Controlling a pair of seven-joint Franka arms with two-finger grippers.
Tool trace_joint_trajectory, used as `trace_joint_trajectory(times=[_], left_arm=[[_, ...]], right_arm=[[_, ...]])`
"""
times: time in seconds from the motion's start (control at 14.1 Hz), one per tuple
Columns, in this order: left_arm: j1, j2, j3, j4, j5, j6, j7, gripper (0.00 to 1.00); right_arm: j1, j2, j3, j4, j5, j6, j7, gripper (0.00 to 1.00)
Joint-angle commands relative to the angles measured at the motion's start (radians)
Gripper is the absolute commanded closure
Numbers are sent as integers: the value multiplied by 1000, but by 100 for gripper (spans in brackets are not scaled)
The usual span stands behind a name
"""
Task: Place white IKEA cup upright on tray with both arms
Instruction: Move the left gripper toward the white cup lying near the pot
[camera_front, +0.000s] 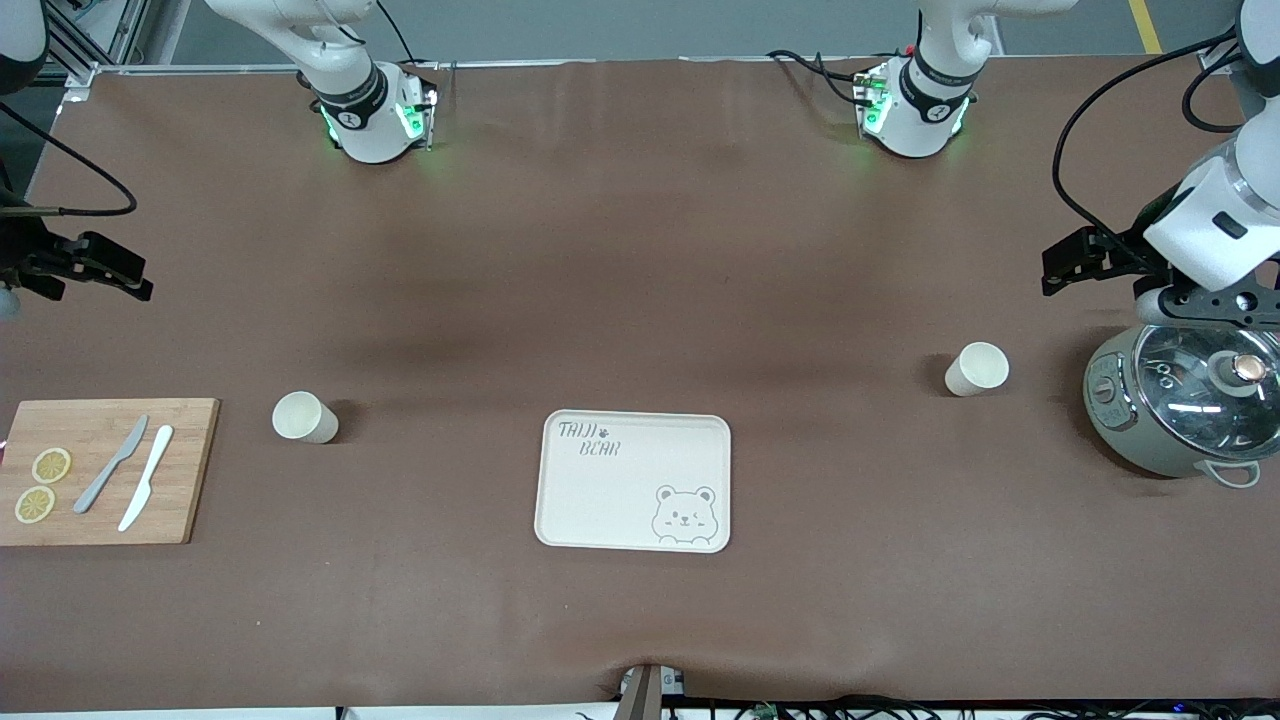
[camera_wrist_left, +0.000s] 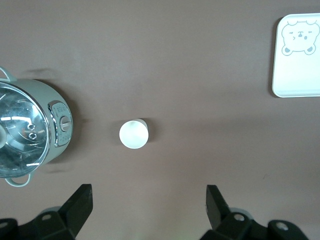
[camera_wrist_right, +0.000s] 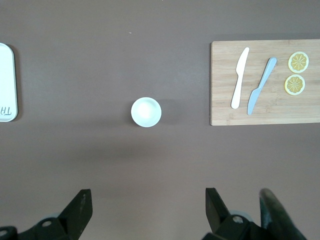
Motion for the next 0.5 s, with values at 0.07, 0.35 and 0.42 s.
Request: trace_joint_trajectory(times=[0.07,0.35,0.42], left_arm=[[-3,3,8,12,-17,-7,13,0],[-9,5,8,11,-9,-7,5,0],[-9,5,6,11,-9,-7,9,0]], right_arm=[[1,13,-1,24,8,-3,6,0],[6,13,-1,30,8,-4,8,0],[6,13,-1,36,8,-6,9,0]])
